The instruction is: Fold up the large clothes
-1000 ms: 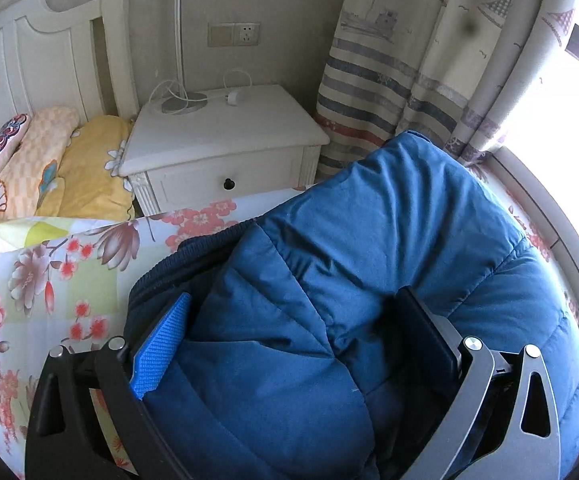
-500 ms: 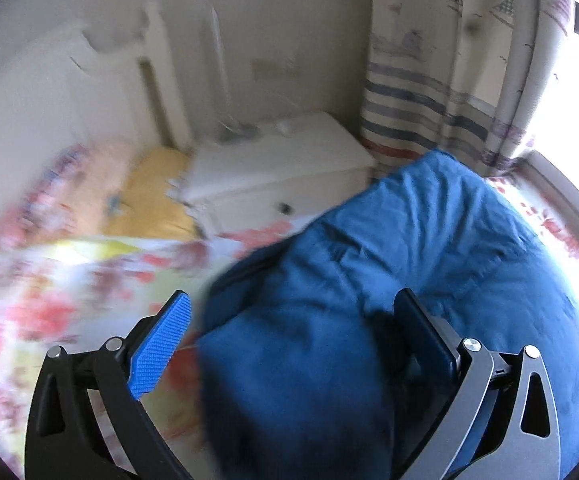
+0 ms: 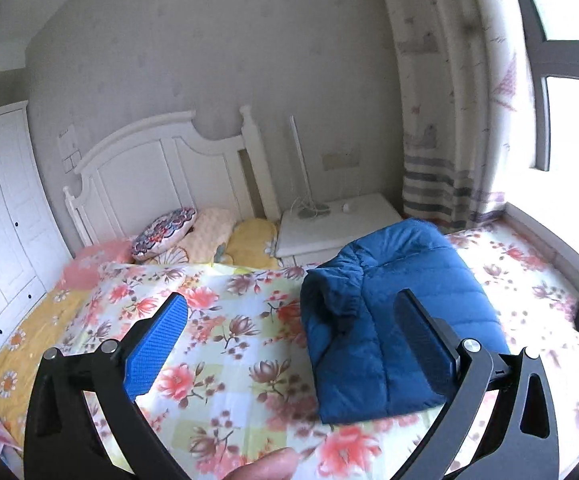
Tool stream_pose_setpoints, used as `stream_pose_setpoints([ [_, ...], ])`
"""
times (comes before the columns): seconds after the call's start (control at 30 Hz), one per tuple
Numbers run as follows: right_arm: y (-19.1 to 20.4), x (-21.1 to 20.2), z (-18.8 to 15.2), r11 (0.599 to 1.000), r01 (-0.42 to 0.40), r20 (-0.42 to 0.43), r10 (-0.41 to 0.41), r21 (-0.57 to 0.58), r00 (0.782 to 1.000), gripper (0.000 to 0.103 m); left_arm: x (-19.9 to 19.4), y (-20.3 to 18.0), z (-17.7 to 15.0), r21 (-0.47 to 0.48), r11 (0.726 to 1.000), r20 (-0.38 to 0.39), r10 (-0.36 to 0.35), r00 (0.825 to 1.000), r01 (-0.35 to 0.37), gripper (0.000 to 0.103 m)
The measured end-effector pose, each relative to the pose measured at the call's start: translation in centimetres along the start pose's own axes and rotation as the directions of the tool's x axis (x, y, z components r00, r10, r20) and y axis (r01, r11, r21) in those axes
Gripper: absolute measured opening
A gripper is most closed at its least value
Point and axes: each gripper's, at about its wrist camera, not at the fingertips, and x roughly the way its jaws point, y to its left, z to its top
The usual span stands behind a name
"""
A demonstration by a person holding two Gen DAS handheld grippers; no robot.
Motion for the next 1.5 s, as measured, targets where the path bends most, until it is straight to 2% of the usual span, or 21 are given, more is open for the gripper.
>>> stream_pose_setpoints([
  [0.13,1.4,-2.1,0.9,0.999,0.039,0.022,-0.039,-0.020,0.999,0.101,-1.7,0.2,0.0,-0.021,0.999,-0.006,-0.045,0.999,0.045,0.099],
  [0.5,2.4,-3.7,0.8,0.998,0.056,0.040,-0.054,-0.029,0.998,0.101,-2.6,0.6,-1.1,-0.056,0.996,-0.029,-0.070,0.997,0.069,0.099],
  [0.97,1.6,-3.5,0.0,0.999,0.049,0.032,-0.049,-0.004,0.998,0.100,-2.0,0.8,-2.1,-0.091,0.994,-0.063,-0.066,0.996,0.060,0.099],
  [1.5,1.5,-3.3,-0.4,0.999,0.050,0.036,-0.050,0.004,0.998,0.100,-2.0,0.7,-2.3,-0.094,0.994,-0.067,-0.069,0.995,0.062,0.099],
])
